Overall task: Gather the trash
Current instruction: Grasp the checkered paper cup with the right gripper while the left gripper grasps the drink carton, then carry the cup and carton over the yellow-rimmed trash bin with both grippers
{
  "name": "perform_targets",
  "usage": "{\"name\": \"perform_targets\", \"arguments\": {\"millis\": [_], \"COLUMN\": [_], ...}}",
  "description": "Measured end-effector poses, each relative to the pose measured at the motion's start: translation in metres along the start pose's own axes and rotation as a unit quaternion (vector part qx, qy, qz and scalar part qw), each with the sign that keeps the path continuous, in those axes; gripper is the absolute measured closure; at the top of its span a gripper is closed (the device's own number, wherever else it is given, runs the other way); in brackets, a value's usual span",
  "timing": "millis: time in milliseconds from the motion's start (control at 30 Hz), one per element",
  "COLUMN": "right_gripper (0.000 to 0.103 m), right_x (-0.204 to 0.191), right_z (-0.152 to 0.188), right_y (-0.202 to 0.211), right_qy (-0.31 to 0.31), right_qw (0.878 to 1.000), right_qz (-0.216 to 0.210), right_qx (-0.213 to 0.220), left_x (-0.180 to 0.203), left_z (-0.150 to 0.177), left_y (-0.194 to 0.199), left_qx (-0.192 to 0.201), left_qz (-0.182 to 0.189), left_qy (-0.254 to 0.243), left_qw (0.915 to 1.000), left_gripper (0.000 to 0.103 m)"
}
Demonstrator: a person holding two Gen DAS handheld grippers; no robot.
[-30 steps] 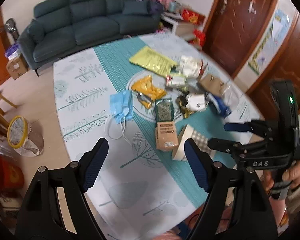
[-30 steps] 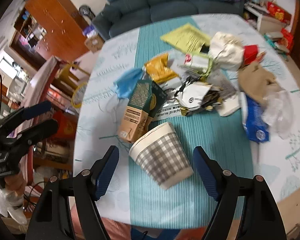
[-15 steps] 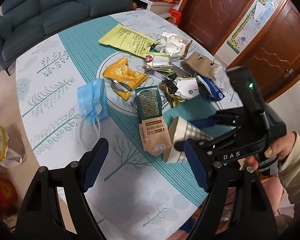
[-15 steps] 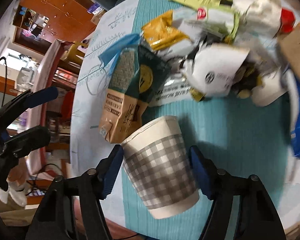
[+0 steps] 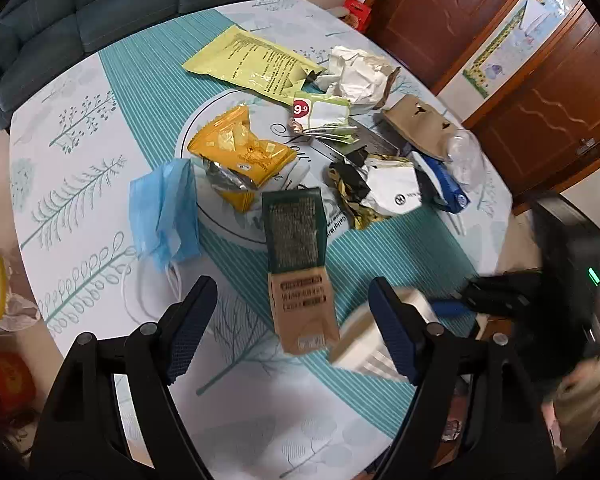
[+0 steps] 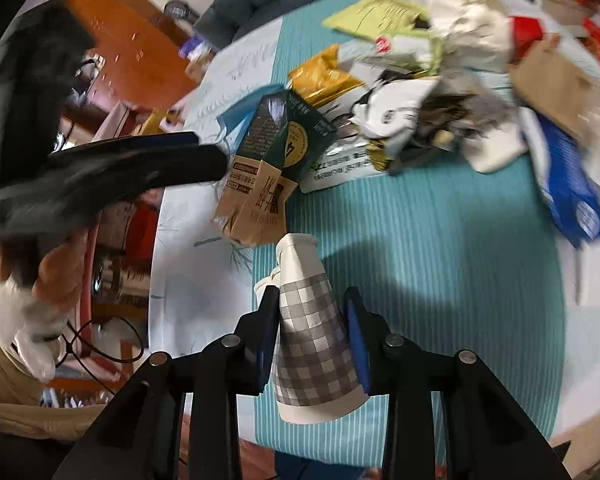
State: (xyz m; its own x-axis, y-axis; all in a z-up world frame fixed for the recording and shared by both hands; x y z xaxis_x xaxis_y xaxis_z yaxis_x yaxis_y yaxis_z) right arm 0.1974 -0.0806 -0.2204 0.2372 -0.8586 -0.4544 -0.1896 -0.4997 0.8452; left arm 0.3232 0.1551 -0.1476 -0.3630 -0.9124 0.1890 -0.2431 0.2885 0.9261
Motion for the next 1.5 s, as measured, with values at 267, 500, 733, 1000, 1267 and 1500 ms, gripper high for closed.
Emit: {"name": "perform_targets", "arguments": {"millis": [267,500,733,1000,1267,1500], "right_gripper": [0.072,0.073,0.073,0.073,0.073,0.073], "right_x": [0.005,0.016,0.034,0.073,0.123,0.179], "right_z": [0.055,0.112,0.16,0.214,0.273,0.341], "right_y": [0.069,0.115,0.144,0.169,0.162,0.118], "right_qy": [-0.052,-0.107,-0.148,-0.212,-0.28,-0.377], "right_qw": [0.991,0.974,0.955,0.925,0.898,0.87], "right_qz": [0.029,0.052,0.073,0.103,0.15,0.151], "right_qx": [0.12,0.19,0.247,0.299,0.305,0.279], "left_x": [0.01,0.013,0.019,0.103,0.244,0.32], "left_z": [-0.004,0.006,0.022,0.063,0.123,0.184], "left_y": [-0.033,-0.051,-0.03,0.034,0.024,-0.057], "left_qx": [-0.038,-0.059,-0.032,0.01,0.005,-0.059], "left_qz": [-0.058,-0.052,-0.048,0.01,0.032,0.008], "left_qy": [-0.016,0.008,0.027,-0.046,-0.18,-0.246], "left_qw": [0.9975,0.9969,0.998,0.9988,0.9831,0.9674], "left_gripper": [0.027,0.069,0.07,0.07,0.07,0.07]}}
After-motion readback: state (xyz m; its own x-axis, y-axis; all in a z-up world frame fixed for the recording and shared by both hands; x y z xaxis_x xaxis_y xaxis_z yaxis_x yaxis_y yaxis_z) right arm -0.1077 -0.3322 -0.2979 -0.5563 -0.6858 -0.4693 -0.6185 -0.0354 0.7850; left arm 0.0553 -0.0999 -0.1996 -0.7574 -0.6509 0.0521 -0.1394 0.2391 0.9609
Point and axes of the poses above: each gripper's, at about its wrist camera, not at the fingertips, and y roughly against the way its jaws point, x to its right, z to its underside, the point moved 6 cm from there along -y, roughly the way its jaws point, and after that the axes turned 2 degrees about -z, right-handed, at the moved point
